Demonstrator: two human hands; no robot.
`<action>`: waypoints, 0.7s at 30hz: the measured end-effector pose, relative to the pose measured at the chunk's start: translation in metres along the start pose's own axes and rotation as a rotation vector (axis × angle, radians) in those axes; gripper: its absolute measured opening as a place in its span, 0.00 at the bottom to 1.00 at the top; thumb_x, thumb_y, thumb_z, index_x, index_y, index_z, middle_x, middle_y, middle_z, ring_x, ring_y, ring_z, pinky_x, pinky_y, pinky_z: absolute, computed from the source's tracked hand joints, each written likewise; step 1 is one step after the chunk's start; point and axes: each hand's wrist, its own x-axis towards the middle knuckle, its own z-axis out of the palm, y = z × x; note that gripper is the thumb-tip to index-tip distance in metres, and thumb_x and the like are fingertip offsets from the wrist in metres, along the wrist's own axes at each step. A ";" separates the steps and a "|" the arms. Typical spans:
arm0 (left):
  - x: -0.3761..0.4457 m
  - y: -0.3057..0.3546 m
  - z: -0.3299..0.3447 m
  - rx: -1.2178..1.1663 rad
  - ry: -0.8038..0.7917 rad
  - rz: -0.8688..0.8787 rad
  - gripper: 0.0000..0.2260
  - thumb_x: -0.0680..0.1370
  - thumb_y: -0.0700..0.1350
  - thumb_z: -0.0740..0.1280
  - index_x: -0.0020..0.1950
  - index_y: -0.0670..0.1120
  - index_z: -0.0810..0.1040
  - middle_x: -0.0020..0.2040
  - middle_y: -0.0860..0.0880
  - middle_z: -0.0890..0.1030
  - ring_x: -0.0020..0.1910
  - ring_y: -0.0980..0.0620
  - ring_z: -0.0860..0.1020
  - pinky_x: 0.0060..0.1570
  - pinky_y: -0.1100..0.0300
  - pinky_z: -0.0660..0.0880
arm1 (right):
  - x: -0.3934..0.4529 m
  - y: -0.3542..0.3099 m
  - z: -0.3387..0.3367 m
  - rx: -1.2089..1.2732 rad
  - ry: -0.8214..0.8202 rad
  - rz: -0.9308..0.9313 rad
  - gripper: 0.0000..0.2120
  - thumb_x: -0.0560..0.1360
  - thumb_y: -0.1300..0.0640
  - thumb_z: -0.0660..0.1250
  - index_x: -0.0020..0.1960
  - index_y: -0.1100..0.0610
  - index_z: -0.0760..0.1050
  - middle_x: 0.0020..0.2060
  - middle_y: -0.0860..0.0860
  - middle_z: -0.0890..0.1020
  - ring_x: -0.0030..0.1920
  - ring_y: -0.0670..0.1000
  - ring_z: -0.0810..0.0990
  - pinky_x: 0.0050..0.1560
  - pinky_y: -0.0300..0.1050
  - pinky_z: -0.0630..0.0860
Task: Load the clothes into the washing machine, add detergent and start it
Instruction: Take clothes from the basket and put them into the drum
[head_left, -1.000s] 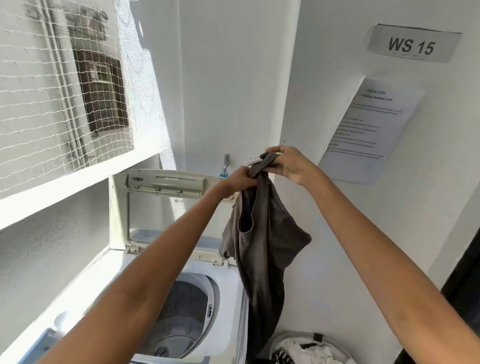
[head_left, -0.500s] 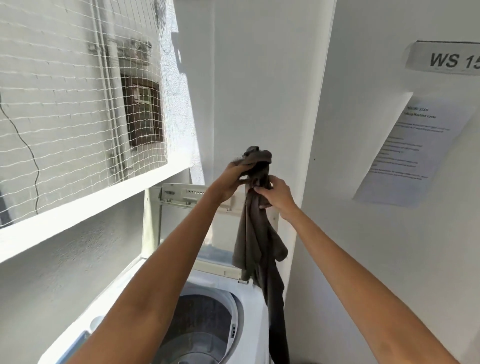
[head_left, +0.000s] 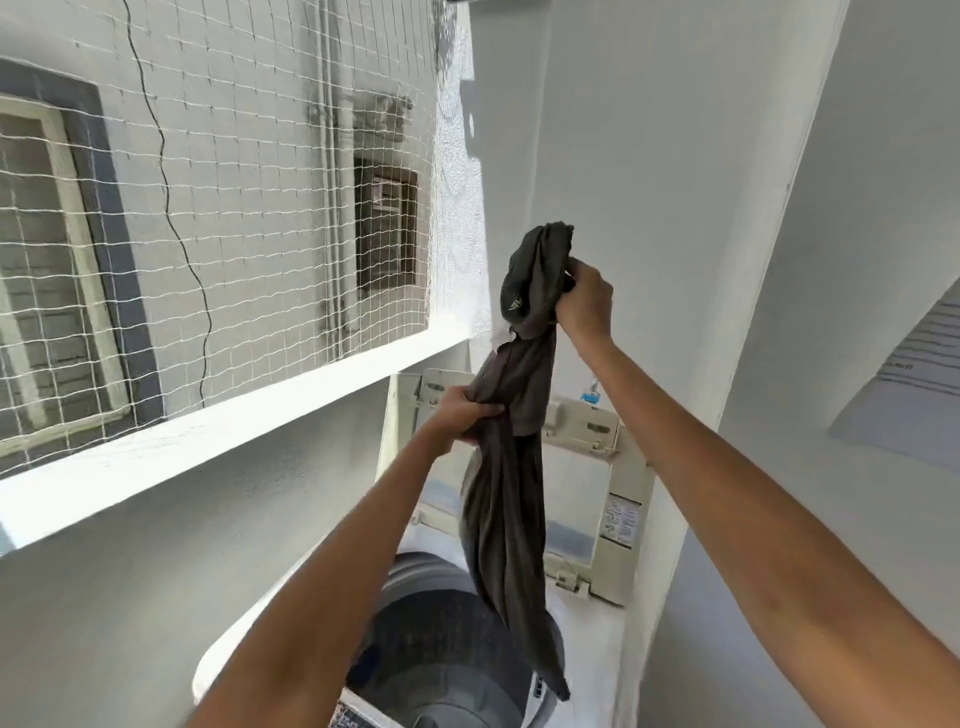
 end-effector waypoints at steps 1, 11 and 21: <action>0.001 0.002 -0.006 -0.022 -0.003 0.004 0.11 0.73 0.38 0.72 0.53 0.41 0.76 0.38 0.47 0.79 0.28 0.55 0.79 0.26 0.61 0.78 | 0.000 0.002 0.005 -0.016 0.010 -0.024 0.12 0.73 0.66 0.58 0.50 0.59 0.79 0.41 0.55 0.83 0.43 0.58 0.79 0.40 0.41 0.68; -0.007 -0.141 -0.007 0.052 -0.167 -0.363 0.15 0.74 0.35 0.70 0.59 0.36 0.73 0.49 0.39 0.80 0.40 0.44 0.79 0.32 0.52 0.81 | -0.077 0.077 0.097 -0.201 -0.344 0.079 0.21 0.70 0.70 0.59 0.56 0.54 0.81 0.54 0.55 0.83 0.57 0.57 0.79 0.54 0.44 0.73; -0.005 -0.280 -0.060 0.798 -0.212 -0.612 0.11 0.77 0.40 0.59 0.51 0.33 0.77 0.36 0.39 0.78 0.34 0.40 0.82 0.29 0.50 0.80 | -0.229 0.250 0.199 -0.485 -0.709 0.387 0.04 0.73 0.66 0.62 0.44 0.60 0.75 0.42 0.62 0.78 0.48 0.60 0.78 0.43 0.48 0.69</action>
